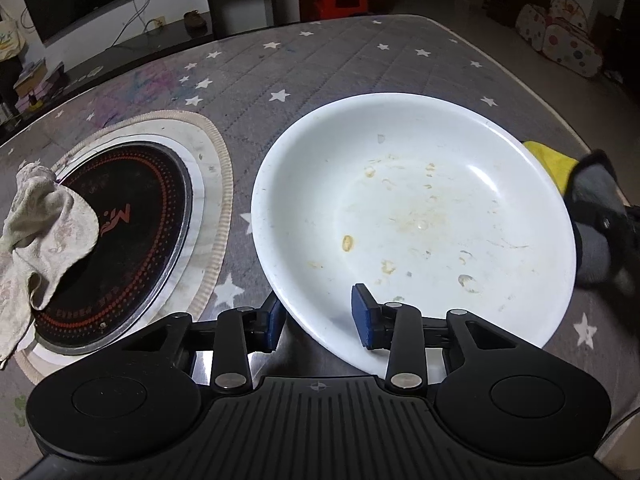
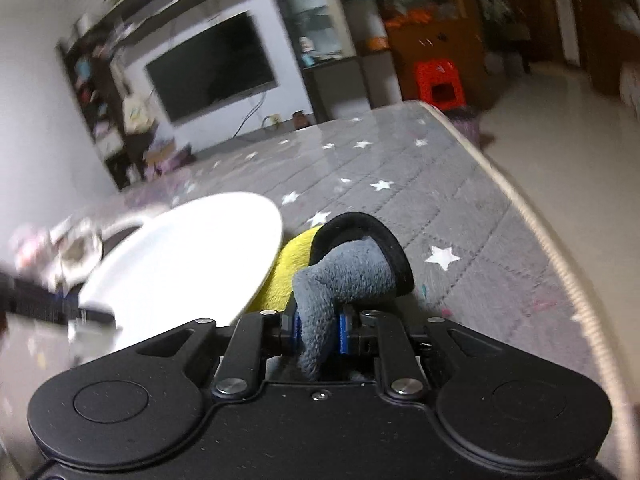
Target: Clean bowl
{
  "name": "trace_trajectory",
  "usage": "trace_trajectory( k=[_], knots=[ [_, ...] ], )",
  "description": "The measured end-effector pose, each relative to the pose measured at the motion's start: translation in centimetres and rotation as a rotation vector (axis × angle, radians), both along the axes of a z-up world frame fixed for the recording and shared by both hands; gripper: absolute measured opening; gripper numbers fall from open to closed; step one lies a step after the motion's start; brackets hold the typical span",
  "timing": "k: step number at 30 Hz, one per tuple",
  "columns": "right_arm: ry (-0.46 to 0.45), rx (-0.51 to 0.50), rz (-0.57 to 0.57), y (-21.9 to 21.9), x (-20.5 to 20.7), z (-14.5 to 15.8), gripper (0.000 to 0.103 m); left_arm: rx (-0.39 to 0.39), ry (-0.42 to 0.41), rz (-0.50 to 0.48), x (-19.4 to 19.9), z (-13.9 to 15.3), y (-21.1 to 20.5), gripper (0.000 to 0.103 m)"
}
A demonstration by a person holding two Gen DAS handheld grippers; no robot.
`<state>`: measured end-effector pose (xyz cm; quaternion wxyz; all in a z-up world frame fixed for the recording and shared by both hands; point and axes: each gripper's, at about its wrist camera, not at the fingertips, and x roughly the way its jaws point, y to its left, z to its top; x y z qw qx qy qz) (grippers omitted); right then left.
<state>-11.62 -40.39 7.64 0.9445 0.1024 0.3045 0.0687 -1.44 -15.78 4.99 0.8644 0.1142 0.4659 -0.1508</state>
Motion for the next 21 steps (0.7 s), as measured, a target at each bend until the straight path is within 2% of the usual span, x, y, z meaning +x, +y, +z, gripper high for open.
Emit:
trace_trajectory(
  k=[3, 6, 9, 13, 21],
  knots=[
    [-0.014, -0.115, 0.056, 1.7, -1.8, 0.7, 0.019, -0.004, 0.002, -0.012, -0.3, 0.1, 0.2, 0.038],
    [-0.014, -0.165, 0.095, 2.7, -2.7, 1.0, 0.018, -0.005, 0.01, -0.021, -0.3, 0.0, 0.3, 0.038],
    [-0.003, -0.166, 0.133, 3.3, -3.0, 1.0, 0.018, -0.002, 0.014, -0.027, -0.2, -0.1, 0.3, 0.039],
    [-0.027, -0.23, 0.171, 4.4, -2.9, 0.8, 0.018, 0.014, 0.002, -0.047, -0.2, -0.1, 0.1, 0.04],
    [-0.07, -0.261, 0.18, 4.9, -1.1, 0.8, 0.014, 0.032, 0.0, -0.063, 0.2, -0.4, 0.0, 0.041]
  ],
)
